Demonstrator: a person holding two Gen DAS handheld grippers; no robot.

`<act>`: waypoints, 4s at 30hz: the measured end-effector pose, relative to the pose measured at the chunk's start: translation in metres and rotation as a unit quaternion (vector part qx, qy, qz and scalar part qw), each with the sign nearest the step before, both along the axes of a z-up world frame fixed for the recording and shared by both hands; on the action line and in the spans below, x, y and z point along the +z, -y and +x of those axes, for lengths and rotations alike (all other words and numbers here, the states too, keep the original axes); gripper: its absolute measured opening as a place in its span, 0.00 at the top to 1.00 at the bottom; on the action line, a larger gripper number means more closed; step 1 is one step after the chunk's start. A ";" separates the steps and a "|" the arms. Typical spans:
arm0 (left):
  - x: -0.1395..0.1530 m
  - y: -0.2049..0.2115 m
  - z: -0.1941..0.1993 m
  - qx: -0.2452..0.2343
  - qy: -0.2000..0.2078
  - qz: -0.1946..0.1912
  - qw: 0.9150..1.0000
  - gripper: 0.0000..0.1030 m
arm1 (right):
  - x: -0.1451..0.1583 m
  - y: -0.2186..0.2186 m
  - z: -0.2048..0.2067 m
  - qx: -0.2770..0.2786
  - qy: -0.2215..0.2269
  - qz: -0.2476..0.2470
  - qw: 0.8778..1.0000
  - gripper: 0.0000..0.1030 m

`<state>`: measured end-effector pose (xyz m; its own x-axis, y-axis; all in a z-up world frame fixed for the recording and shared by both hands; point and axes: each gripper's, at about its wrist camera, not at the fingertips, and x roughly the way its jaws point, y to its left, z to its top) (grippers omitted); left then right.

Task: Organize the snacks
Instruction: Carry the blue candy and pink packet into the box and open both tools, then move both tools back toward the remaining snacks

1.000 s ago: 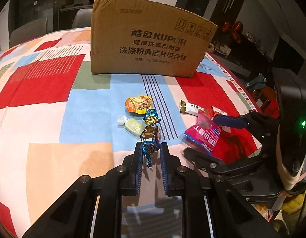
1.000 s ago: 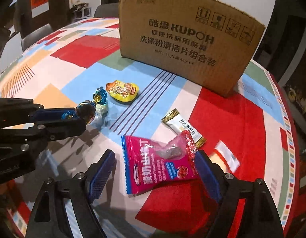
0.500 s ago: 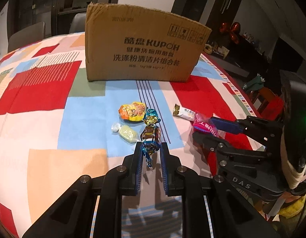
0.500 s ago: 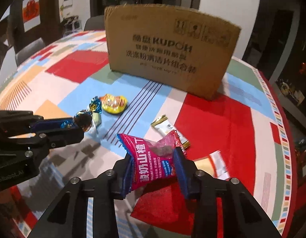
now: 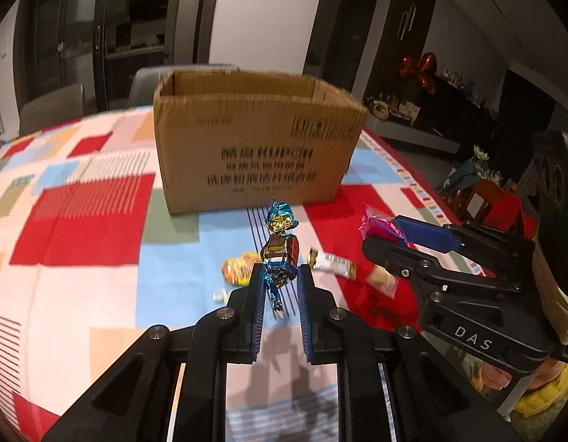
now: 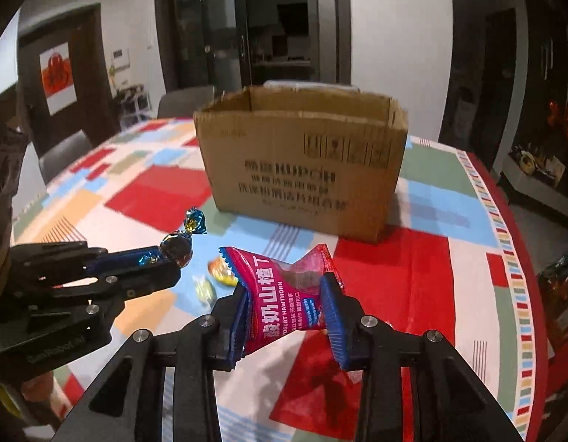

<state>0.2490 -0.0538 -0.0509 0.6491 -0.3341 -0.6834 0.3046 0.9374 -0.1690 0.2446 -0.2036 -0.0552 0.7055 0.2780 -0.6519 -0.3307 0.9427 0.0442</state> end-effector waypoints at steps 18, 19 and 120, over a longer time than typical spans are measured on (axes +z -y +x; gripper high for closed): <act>0.089 0.000 0.039 -0.008 0.072 0.025 0.997 0.83 | 0.082 0.010 0.031 -0.009 0.064 0.073 0.995 0.63; 0.093 0.000 0.044 -0.009 0.076 0.027 0.997 0.83 | 0.086 0.011 0.036 -0.010 0.066 0.073 0.995 0.63; -0.064 0.009 0.070 -0.031 -0.078 0.090 0.992 0.30 | -0.062 0.015 0.053 -0.001 -0.121 -0.027 0.992 0.44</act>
